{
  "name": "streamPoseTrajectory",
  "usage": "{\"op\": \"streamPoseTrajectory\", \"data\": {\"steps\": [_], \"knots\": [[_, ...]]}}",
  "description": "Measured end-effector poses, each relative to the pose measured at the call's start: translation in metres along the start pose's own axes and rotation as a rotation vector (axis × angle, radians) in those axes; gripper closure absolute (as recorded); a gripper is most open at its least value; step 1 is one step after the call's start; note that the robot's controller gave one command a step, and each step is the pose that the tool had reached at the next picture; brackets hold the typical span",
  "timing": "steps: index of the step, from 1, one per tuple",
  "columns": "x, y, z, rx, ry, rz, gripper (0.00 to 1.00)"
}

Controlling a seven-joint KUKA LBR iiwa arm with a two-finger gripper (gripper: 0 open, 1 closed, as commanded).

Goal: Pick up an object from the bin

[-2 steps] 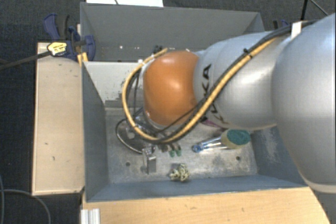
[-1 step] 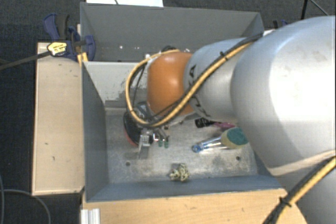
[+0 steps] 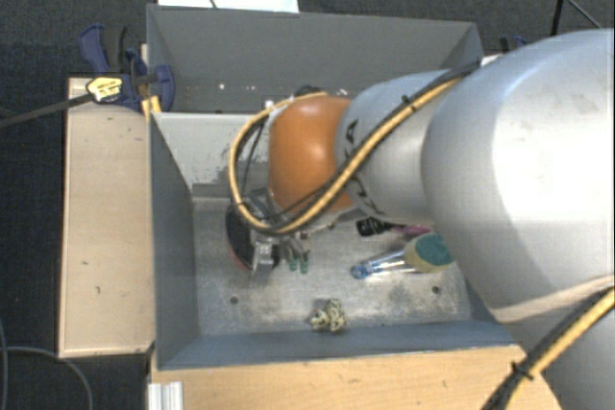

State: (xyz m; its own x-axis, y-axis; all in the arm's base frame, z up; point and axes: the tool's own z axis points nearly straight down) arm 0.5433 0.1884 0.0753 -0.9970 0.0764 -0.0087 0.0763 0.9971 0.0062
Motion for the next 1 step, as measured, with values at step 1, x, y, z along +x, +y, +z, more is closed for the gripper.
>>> {"op": "streamPoseTrajectory", "data": {"steps": [1], "knots": [[-0.0010,0.0192,-0.2281,0.001,-0.001,-0.010,1.00]]}}
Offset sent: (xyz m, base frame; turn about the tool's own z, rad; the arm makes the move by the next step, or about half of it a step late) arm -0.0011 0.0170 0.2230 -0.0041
